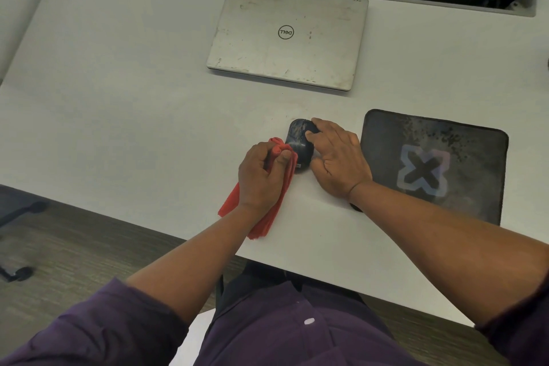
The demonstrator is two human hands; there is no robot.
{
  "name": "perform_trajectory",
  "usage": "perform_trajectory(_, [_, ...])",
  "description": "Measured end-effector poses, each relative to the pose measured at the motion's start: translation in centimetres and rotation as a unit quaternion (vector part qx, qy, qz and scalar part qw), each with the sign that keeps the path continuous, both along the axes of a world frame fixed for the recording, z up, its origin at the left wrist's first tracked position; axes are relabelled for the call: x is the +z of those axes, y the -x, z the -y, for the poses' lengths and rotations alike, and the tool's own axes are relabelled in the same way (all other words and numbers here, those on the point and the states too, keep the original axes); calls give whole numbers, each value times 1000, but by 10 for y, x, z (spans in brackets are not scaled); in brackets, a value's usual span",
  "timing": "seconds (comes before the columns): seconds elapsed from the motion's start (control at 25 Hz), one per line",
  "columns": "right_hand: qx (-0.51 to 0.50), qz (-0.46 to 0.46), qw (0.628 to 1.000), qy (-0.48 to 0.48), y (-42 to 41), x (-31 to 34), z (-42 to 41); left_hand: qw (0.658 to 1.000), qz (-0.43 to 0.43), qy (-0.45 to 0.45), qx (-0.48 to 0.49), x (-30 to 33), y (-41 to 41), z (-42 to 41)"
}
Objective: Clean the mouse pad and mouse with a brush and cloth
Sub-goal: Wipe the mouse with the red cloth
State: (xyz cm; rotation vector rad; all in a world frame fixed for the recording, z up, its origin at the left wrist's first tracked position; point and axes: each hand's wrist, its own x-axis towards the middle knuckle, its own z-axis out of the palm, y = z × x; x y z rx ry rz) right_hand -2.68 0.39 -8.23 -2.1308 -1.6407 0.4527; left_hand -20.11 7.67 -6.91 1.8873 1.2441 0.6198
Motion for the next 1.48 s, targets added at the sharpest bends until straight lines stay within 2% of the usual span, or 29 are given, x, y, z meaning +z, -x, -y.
perform_trajectory(0.16, [1,2,1000,4,0,0,1,997,57,6,48,12,6,14])
perform_trajectory(0.24, [2,-1,1000,8,-1,-1,1,997,67,-33,-2,15,11,20])
perform_trajectory(0.32, [0,-10,1000,8,-1,-1,1,994,44,-41,-92,12,15,29])
perform_trajectory(0.36, [-1,-15,1000,6,0,0,1,994,35,-22,-102,11,16,31])
perform_trajectory(0.52, [-2,-15,1000,1,-1,0,1,999,5,41,-35,12,8,21])
perform_trajectory(0.6, [-3,-19,1000,0,-1,-1,1,998,-21,28,-43,10,4,13])
perform_trajectory(0.68, [-6,-21,1000,-1,-2,-2,0,995,-46,-24,-87,5,2,9])
perform_trajectory(0.76, [-6,-15,1000,-2,-2,-5,0,980,-58,-118,-149,-4,2,8])
perform_trajectory(0.92, [-3,-6,1000,-8,-3,-9,0,922,-47,-289,-254,-17,1,6])
perform_trajectory(1.12, [-5,-4,1000,-7,-4,-11,-1,859,-39,-330,-389,-14,8,-2])
perform_trajectory(1.24, [-5,-5,1000,-7,-5,-10,-1,838,-69,-307,-445,-7,11,-9])
perform_trajectory(1.36, [-8,-14,1000,-3,-4,-9,-1,846,-69,-270,-454,-3,16,-7])
perform_trajectory(1.48, [-8,-12,1000,-10,-3,-7,0,899,-36,-265,-347,2,27,-5])
